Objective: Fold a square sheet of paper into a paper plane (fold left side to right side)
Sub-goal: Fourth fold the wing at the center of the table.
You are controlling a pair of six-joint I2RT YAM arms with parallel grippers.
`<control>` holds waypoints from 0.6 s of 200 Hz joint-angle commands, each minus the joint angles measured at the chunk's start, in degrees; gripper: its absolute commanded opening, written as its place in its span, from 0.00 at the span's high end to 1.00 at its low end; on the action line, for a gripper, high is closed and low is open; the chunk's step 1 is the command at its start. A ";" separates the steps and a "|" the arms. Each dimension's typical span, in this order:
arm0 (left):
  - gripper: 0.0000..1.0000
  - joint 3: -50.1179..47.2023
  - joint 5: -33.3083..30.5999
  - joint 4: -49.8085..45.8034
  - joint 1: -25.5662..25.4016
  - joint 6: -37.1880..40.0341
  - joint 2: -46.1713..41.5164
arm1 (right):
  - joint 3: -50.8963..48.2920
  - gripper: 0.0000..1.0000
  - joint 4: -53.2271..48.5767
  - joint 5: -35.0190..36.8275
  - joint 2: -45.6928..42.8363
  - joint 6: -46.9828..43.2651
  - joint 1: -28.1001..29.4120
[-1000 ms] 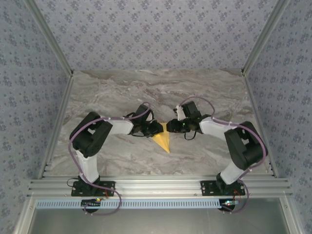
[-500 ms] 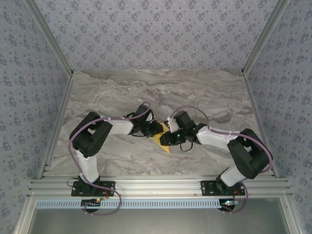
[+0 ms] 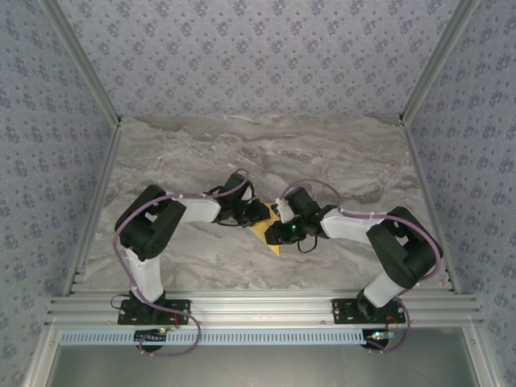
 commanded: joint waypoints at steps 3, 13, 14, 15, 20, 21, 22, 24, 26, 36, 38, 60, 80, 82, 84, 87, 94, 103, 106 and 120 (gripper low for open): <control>0.80 -1.44 -2.63 -5.09 -0.13 0.80 1.57 | -1.39 0.76 -0.94 0.65 1.37 -0.26 0.88; 0.80 -1.44 -2.59 -5.09 -0.11 0.80 1.57 | -1.81 0.76 -0.70 0.58 1.44 -0.03 1.14; 0.80 -1.44 -2.59 -5.09 -0.15 0.80 1.62 | -1.83 0.76 -0.66 0.66 1.48 0.00 1.15; 0.80 -1.48 -2.59 -5.09 -0.18 0.80 1.60 | -1.89 0.76 -0.64 0.66 1.50 0.01 1.16; 0.80 -1.48 -2.59 -5.09 -0.18 0.80 1.66 | -2.10 0.76 -0.41 0.72 1.57 0.13 1.14; 0.80 -1.50 -2.59 -5.09 -0.19 0.80 1.66 | -2.11 0.76 -0.43 0.73 1.55 0.12 1.11; 0.80 -1.43 -2.59 -5.09 -0.19 0.80 1.66 | -2.16 0.76 -0.35 0.74 1.54 0.20 1.09; 0.80 -1.39 -2.59 -5.09 -0.20 0.80 1.66 | -2.33 0.76 -0.29 0.79 1.57 0.27 1.14; 0.80 -1.36 -2.59 -5.09 -0.15 0.80 1.66 | -2.42 0.76 -0.23 0.82 1.54 0.35 1.11; 0.80 -1.36 -2.59 -5.09 -0.18 0.80 1.66 | -2.89 0.76 0.00 1.16 1.38 0.49 1.25; 0.80 -1.35 -2.59 -5.09 -0.15 0.76 1.62 | -2.95 0.76 -0.01 1.24 1.36 0.58 1.23; 0.80 -1.36 -2.59 -5.18 -0.13 0.80 1.71 | -3.34 0.77 -0.30 1.89 1.11 0.38 1.33; 0.80 -1.44 -2.60 -5.18 -0.12 0.80 1.66 | -3.41 0.77 -1.04 2.78 0.70 0.20 1.37; 0.80 -1.46 -2.59 -5.18 -0.11 0.85 1.66 | -3.41 0.77 -1.08 2.84 0.73 0.13 1.41; 0.80 -1.51 -2.63 -5.18 -0.09 0.84 1.66 | -3.37 0.77 -1.18 2.89 0.65 0.07 1.42; 0.80 -1.47 -2.67 -5.18 -0.11 0.81 1.66 | -3.43 0.76 -1.30 2.90 0.59 0.05 1.41; 0.80 -1.46 -2.68 -5.18 -0.11 0.81 1.66 | -3.29 0.77 -1.64 3.04 0.47 -0.06 1.49; 0.80 -1.50 -2.68 -5.18 -0.13 0.80 1.75 | -3.14 0.77 -2.20 3.30 0.55 -0.37 1.67; 0.80 -1.51 -2.75 -5.30 -0.07 0.80 1.72 | -3.10 0.77 -2.44 3.41 0.54 -0.50 1.69; 0.80 -1.44 -2.76 -5.26 -0.08 0.80 1.74 | -3.13 0.77 -3.29 3.76 0.43 -0.84 1.77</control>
